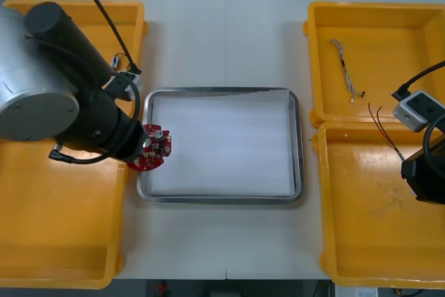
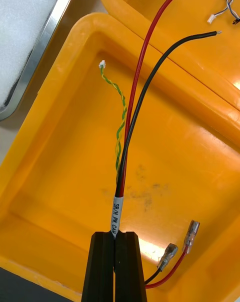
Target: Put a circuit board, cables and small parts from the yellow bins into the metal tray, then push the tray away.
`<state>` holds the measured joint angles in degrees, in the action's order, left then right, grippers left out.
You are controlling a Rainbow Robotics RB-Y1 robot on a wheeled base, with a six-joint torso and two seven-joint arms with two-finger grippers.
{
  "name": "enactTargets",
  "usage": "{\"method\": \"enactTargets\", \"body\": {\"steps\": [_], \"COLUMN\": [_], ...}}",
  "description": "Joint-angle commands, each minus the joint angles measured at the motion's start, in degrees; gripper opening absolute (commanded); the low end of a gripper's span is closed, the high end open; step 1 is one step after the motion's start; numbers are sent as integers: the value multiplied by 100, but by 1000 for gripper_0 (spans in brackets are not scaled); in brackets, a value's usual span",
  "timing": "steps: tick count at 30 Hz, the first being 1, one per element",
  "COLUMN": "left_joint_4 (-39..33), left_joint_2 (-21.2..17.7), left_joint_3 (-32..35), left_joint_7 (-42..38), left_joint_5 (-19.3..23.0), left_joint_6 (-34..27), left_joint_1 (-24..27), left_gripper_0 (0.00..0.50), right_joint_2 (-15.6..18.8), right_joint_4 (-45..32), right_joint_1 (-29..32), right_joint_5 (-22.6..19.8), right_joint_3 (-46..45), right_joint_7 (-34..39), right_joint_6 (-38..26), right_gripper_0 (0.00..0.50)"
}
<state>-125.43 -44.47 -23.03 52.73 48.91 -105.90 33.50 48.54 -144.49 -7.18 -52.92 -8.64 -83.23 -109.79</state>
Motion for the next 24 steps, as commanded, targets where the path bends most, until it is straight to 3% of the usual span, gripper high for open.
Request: {"method": "enactTargets", "body": {"steps": [1, 5, 12, 24], "left_joint_4": [194, 519, 985, 1134], "left_joint_2": [422, 632, 650, 632], "left_joint_3": [-483, -808, -1239, -1705], "left_joint_7": [-518, -606, -720, -1054], "left_joint_5": [-391, -646, -752, -998], "left_joint_6": [61, 193, 729, 984], "left_joint_1": [333, 403, 403, 403], "left_gripper_0": [0, 0, 0, 0], "right_joint_2": [191, 200, 191, 191], "right_joint_4": [-176, -176, -176, -185], "right_joint_1": [-108, -108, -108, -108], "right_joint_5": [-43, -43, -34, -43], "right_joint_3": [-173, -173, -173, -173], "right_joint_7": [61, 61, 70, 96], "right_joint_6": [-21, -21, -21, -21], "right_gripper_0": [0, 0, 0, 0]}}
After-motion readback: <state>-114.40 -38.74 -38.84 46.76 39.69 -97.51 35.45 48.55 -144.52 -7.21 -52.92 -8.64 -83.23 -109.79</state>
